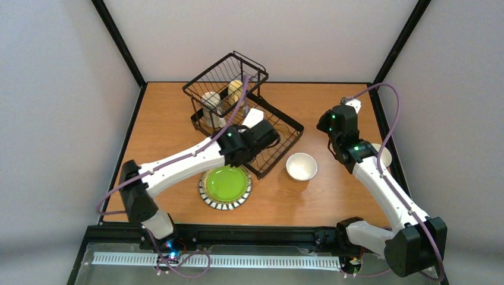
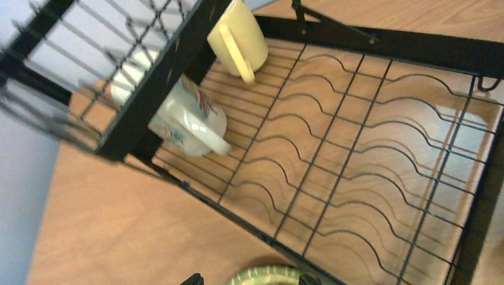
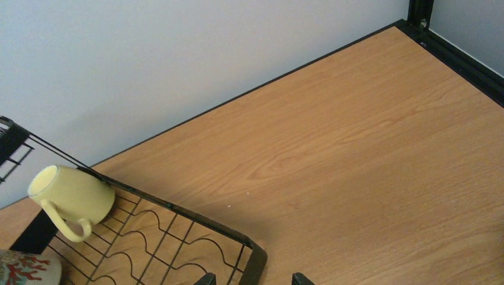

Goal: Load the mixed dishes into the dish rack
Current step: Move the cup from the dish rack, then move the dish rack to the center of the board.

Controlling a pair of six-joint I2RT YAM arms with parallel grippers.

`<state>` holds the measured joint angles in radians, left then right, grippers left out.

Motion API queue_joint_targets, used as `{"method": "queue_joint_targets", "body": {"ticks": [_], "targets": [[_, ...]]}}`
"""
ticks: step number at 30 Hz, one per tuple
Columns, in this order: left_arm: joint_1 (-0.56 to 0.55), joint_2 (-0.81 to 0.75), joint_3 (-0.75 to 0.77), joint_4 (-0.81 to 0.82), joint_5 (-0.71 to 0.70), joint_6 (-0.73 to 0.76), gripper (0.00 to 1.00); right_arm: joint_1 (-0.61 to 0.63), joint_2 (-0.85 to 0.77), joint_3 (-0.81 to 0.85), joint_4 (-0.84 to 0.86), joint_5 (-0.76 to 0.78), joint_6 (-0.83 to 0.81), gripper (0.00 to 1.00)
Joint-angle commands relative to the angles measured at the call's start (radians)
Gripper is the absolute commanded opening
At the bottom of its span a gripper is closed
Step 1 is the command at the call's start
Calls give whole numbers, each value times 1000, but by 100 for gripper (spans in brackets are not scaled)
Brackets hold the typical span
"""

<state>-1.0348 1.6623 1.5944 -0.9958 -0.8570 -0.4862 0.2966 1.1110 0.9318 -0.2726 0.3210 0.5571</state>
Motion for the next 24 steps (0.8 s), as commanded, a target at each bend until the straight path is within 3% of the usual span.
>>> {"method": "queue_joint_targets", "body": {"ticks": [1,12,24], "targets": [[-5,-129,-118,55,93,-200,91,-4,17,-29,-33,4,-37,73],[-7,-410,-387,146,148,-408,91,-5,24,-105,-38,11,-54,74],[-6,-513,-550,163,141,-584,91,-4,73,-144,-29,5,-38,74]]}}
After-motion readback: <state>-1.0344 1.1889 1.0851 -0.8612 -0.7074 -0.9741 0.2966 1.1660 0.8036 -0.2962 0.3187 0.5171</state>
